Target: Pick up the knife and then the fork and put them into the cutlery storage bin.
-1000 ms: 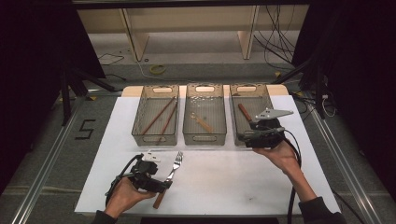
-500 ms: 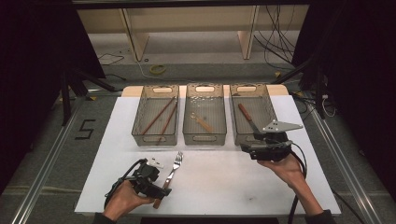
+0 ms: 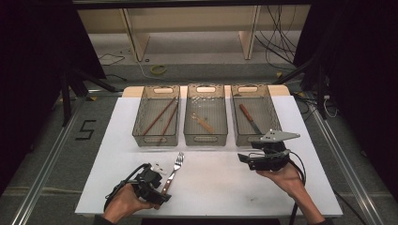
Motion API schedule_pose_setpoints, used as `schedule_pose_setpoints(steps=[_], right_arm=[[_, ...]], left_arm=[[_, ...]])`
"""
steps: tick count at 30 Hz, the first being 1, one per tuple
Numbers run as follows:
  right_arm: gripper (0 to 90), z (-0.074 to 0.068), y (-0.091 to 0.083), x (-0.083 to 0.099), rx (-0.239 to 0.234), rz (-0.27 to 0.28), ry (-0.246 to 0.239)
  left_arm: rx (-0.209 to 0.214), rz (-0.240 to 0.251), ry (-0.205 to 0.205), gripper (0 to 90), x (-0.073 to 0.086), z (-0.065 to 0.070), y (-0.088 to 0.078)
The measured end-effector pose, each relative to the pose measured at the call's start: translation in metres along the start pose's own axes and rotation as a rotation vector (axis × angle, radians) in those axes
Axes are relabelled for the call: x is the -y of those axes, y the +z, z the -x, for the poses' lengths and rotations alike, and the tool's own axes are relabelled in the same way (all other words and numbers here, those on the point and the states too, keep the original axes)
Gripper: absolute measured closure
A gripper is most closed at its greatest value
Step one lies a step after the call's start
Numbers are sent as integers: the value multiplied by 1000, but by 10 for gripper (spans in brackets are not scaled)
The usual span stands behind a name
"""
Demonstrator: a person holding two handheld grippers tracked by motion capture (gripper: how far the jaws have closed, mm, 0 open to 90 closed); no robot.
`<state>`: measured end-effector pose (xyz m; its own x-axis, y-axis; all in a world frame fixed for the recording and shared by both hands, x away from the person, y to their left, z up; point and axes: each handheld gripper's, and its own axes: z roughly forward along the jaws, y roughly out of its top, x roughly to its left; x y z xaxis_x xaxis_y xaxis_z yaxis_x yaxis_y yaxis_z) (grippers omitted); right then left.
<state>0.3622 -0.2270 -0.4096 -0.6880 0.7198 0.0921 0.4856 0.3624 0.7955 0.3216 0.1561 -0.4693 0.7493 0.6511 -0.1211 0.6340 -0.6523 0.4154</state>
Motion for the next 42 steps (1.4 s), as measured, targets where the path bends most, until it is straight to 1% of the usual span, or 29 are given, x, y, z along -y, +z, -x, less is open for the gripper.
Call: schedule_pose_setpoints(steps=[4,8,10,15,18,21,24,27,30,37,42], right_arm=[[290,-4,0,3,-6,-4,-9],[290,-6,-1,4,-14,-10,-12],[291,-6,0,5,-17,-10,-15],[294,-7,1,6,-19,-13,-17],[296,-7,1,6,-20,-13,-17],[297,-7,1,6,-23,-13,-17],[299,-8,0,6,-24,-12,-19],[300,-8,0,6,-24,-12,-20],[301,-8,0,6,-26,-11,-20],[305,-8,0,6,-26,-7,-26],[307,-9,1,6,-28,-11,-23]], left_arm=[[-2,-11,9,416,1,1,0],[-14,-23,22,463,1,2,1],[-25,-26,34,485,1,3,1],[-45,-31,44,521,1,4,1],[-67,-36,56,538,0,7,2],[-65,-44,71,582,0,8,1],[-74,-36,44,608,-1,8,2],[-74,-45,39,631,-1,7,1],[-75,-39,14,671,-1,5,1],[-76,-41,-7,734,-1,1,0],[-77,-39,-1,752,-1,1,0]])
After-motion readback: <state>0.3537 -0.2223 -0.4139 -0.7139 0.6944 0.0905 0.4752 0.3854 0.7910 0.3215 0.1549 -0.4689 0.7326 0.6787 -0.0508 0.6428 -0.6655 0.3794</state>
